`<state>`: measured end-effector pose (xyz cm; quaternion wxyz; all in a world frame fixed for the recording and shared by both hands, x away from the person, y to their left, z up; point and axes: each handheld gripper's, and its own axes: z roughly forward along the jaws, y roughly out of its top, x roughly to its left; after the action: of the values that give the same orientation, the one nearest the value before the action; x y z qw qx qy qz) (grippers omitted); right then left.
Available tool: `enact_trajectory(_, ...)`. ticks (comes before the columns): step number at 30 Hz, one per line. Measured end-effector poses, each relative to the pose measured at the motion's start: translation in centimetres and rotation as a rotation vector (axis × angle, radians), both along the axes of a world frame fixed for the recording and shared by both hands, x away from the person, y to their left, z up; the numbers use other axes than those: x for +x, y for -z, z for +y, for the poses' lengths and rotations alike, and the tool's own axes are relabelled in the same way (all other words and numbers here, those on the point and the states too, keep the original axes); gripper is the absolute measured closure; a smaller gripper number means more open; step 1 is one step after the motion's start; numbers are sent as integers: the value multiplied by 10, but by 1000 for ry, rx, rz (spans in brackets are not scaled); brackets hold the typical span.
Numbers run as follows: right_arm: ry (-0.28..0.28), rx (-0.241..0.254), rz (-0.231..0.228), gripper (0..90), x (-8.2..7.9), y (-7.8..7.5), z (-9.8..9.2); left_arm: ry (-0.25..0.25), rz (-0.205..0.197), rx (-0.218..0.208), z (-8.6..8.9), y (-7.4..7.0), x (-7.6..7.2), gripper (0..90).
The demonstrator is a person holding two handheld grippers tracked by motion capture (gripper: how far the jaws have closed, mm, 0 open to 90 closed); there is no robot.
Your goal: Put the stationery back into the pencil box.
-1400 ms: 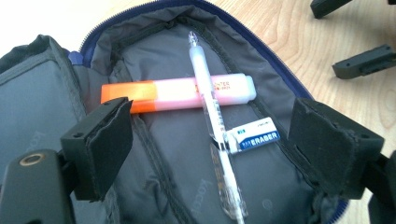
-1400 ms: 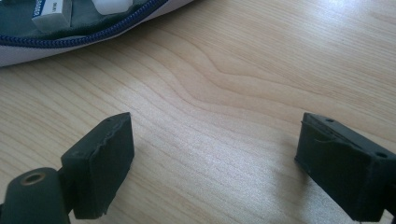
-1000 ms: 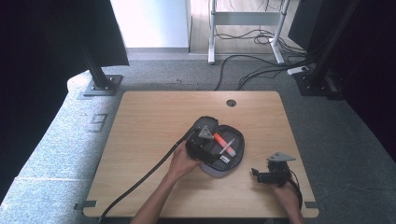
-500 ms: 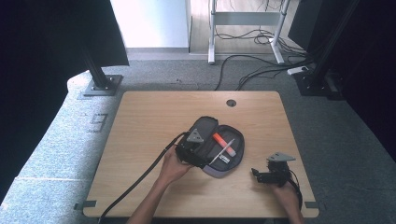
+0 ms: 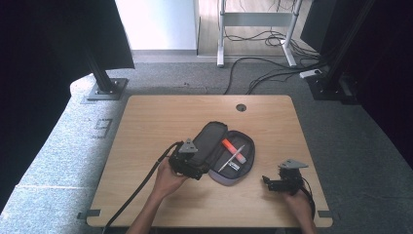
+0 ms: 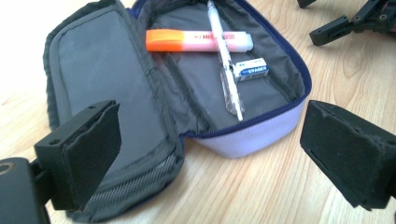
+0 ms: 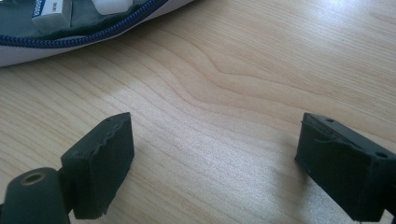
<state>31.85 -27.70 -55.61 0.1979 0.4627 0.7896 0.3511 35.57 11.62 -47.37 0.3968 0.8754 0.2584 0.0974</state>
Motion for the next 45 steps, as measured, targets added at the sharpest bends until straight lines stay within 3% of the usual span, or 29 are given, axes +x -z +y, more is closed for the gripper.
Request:
enact_trajectory(8,0,0,0,106,0,0,0,-40,4,-23,25,12,-8,45)
enact_trajectory(15,0,0,0,106,0,0,0,-54,-16,-58,44,20,-17,41)
enact_trajectory(22,0,0,0,106,0,0,0,-67,-21,-52,54,32,-24,24)
enact_trajectory(30,0,0,0,106,0,0,0,-98,3,-53,69,53,-29,0)
enact_trajectory(35,0,0,0,106,0,0,0,-122,-2,-22,72,61,-29,0)
enact_trajectory(36,0,0,0,106,0,0,0,-131,-1,8,73,65,-29,0)
enact_trajectory(40,0,0,0,106,0,0,0,-136,9,46,72,71,-28,0)
enact_trajectory(41,0,0,0,106,0,0,0,-139,26,83,70,74,-27,0)
enact_trajectory(44,0,0,0,106,0,0,0,-135,30,108,69,75,-27,0)
enact_trajectory(45,0,0,0,106,0,0,0,-133,52,113,69,75,-26,0)
